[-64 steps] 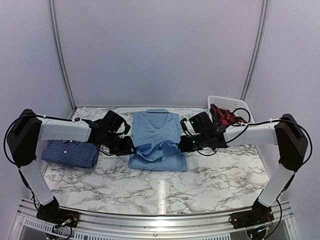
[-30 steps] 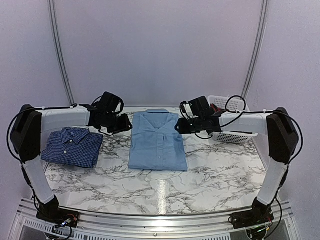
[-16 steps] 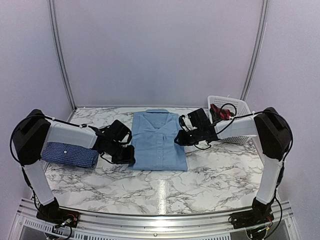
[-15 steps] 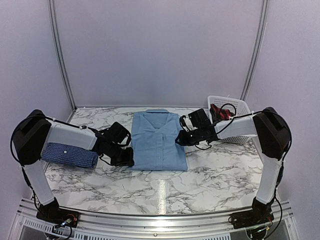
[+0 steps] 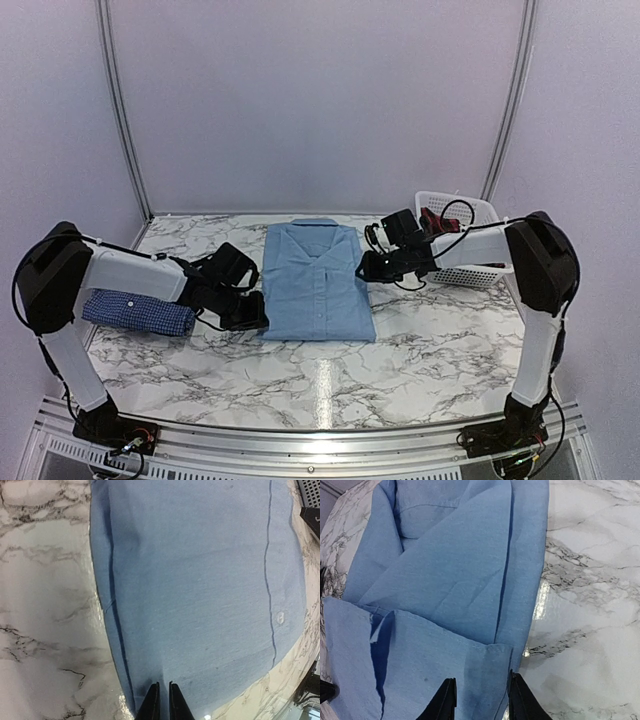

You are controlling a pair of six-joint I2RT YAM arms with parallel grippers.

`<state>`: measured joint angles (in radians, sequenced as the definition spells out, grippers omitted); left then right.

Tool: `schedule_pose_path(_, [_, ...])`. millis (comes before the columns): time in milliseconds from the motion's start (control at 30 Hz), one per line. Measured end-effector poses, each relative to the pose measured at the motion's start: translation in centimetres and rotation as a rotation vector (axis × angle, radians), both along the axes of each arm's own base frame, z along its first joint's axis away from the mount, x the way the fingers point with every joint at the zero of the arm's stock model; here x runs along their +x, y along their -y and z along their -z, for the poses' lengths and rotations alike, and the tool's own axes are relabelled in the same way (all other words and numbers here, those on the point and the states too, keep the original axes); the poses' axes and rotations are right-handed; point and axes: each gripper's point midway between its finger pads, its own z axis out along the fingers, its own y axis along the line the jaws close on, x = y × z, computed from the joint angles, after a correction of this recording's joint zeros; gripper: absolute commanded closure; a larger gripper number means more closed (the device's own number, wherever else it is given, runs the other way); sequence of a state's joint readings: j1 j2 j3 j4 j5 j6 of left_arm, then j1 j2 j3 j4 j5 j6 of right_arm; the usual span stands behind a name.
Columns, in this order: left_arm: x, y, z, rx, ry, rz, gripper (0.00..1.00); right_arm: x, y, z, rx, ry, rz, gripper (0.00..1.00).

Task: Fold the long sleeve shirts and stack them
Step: Smooth out the 2/3-rectangle-folded shirt at the center of the board.

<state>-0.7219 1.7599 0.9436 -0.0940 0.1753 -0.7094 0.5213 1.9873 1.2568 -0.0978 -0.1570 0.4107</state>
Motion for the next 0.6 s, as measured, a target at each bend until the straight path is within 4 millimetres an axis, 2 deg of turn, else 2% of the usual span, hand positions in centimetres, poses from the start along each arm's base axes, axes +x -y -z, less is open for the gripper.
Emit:
schedule_pose_path(100, [1.2,0.4,-1.8,-0.006,0.046,-0.008,0.89,-0.2,-0.2,-2.2,0.012,0.035,-0.001,0.68])
schedule_pose_path(200, [3.4,1.3,-4.3,-0.031,0.117,-0.022,0.92,-0.8,-1.6,-4.4,0.040,0.076,-0.029,0.68])
schedule_pose_path(333, [7.2,2.0,-6.7,-0.045,0.202,-0.052,0.95,-1.9,-3.4,-4.7,0.059,0.083,-0.067,0.68])
schedule_pose_path(467, [10.5,1.5,-5.5,-0.019,0.215,-0.086,0.96,-3.2,-4.0,-3.1,0.071,0.043,-0.084,0.69])
schedule_pose_path(600, [12.7,0.1,-2.3,0.030,0.179,-0.114,0.97,-4.3,-3.2,-0.7,0.055,-0.009,-0.072,0.69])
